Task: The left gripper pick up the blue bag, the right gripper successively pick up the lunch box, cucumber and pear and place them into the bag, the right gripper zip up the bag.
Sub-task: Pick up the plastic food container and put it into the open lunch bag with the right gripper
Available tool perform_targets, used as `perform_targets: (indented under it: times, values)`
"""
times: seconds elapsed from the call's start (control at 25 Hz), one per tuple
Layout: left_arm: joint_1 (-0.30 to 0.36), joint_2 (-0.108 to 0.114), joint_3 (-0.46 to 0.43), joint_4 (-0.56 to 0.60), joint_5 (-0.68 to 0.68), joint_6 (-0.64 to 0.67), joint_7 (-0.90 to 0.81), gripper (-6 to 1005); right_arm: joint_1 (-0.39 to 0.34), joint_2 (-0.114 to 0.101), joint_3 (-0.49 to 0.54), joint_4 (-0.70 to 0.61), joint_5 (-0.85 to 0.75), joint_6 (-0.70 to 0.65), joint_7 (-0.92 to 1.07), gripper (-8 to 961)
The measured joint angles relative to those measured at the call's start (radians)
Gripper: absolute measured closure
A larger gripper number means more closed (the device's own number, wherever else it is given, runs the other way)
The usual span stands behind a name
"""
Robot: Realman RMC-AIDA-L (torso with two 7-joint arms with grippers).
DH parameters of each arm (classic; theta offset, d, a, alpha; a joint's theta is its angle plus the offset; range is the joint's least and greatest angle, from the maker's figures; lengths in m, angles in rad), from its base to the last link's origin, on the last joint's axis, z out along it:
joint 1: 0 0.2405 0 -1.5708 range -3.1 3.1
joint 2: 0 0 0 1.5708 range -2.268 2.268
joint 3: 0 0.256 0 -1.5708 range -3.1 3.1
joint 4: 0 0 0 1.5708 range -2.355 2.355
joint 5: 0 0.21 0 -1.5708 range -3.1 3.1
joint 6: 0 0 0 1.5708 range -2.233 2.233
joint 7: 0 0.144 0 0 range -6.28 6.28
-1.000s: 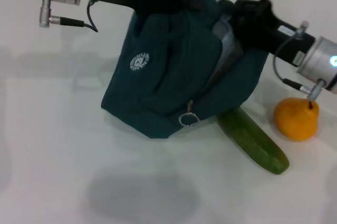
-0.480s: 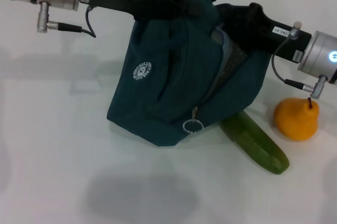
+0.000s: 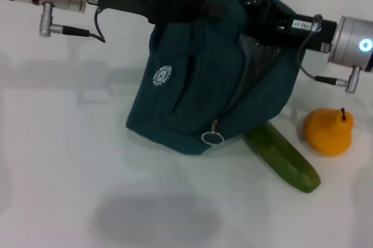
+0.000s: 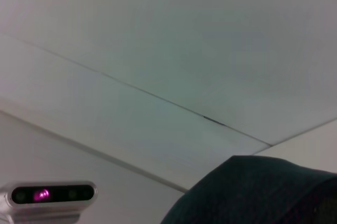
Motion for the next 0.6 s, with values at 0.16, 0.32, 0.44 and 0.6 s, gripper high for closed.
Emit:
perform_targets:
  times: [0.16,0.32,0.44,0.6]
  values:
    - [0.005,0.0,-0.001,0.0,0.004,-0.009,0.008,918,0.0,-0.003,-0.027,-0.035,0.0,0.004,0.0,843]
    - [0.01,0.008,-0.002,0.0,0.005,-0.029,0.023,916,-0.002,-0.004,-0.084,-0.079,0.003,0.016,-0.001,842]
    - [0.012,0.014,-0.002,0.0,0.008,-0.046,0.034,914,-0.007,-0.004,-0.126,-0.109,0.004,0.027,-0.003,842]
    - [0.016,0.023,-0.002,0.0,0.008,-0.071,0.048,911,-0.009,-0.004,-0.154,-0.117,0.003,0.041,-0.004,782]
